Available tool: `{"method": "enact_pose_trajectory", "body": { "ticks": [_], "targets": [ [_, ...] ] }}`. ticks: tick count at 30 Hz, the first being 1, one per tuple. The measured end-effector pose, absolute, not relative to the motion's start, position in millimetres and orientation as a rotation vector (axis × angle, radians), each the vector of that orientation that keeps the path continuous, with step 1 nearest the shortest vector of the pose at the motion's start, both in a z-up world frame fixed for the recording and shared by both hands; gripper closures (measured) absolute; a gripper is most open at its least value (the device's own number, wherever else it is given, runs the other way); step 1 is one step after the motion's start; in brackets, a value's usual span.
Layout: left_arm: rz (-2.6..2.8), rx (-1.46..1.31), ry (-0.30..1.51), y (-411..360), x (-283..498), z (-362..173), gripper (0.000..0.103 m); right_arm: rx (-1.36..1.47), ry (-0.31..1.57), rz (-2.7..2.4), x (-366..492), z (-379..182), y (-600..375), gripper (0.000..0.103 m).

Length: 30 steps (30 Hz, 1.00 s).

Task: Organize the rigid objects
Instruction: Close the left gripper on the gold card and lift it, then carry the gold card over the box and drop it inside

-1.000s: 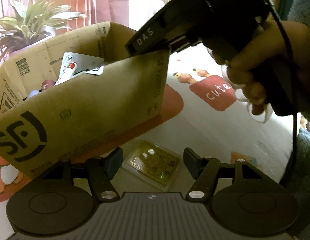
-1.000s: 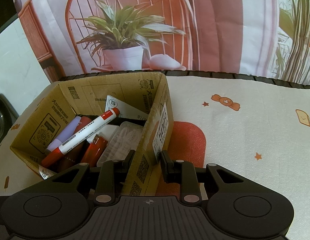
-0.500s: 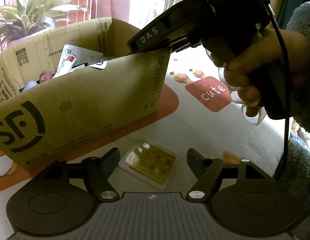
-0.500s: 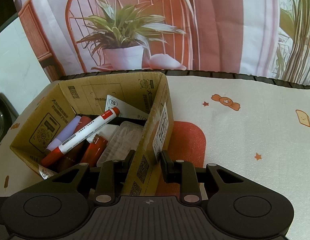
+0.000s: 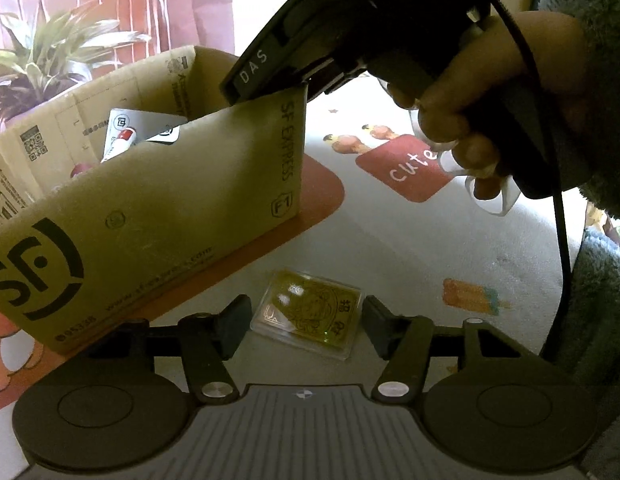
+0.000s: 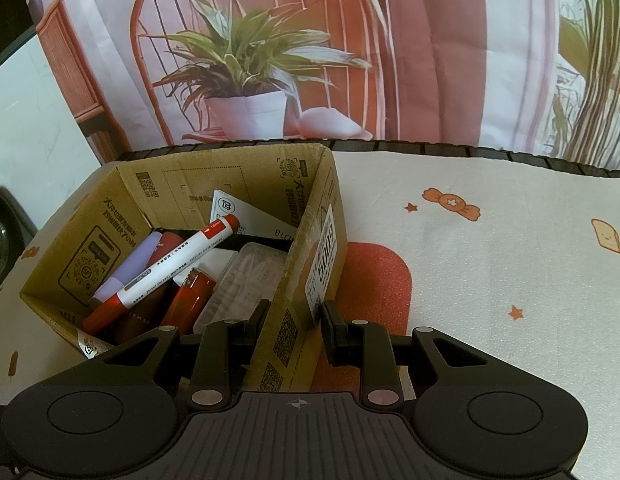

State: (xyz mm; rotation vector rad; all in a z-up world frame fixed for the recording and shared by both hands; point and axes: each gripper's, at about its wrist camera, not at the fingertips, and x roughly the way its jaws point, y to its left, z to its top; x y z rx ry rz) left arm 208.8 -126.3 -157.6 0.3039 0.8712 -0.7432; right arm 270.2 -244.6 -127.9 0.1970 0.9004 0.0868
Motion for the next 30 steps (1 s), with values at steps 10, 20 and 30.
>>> {"method": "enact_pose_trajectory", "body": {
  "ticks": [10, 20, 30],
  "targets": [
    [-0.739, 0.266, 0.818, -117.9, 205.7, -142.3, 0.041, 0.197, 0.901, 0.087, 270.4, -128.1, -244.3, 0.078],
    [-0.659, 0.158, 0.674, -76.0, 184.4, -80.6, 0.041, 0.198, 0.901, 0.087, 270.6, -127.9, -244.4, 0.078],
    [-0.511, 0.079, 0.583, -55.9, 218.3, -35.6, 0.041, 0.191, 0.907, 0.085, 269.6, -129.1, -244.0, 0.079]
  ]
}}
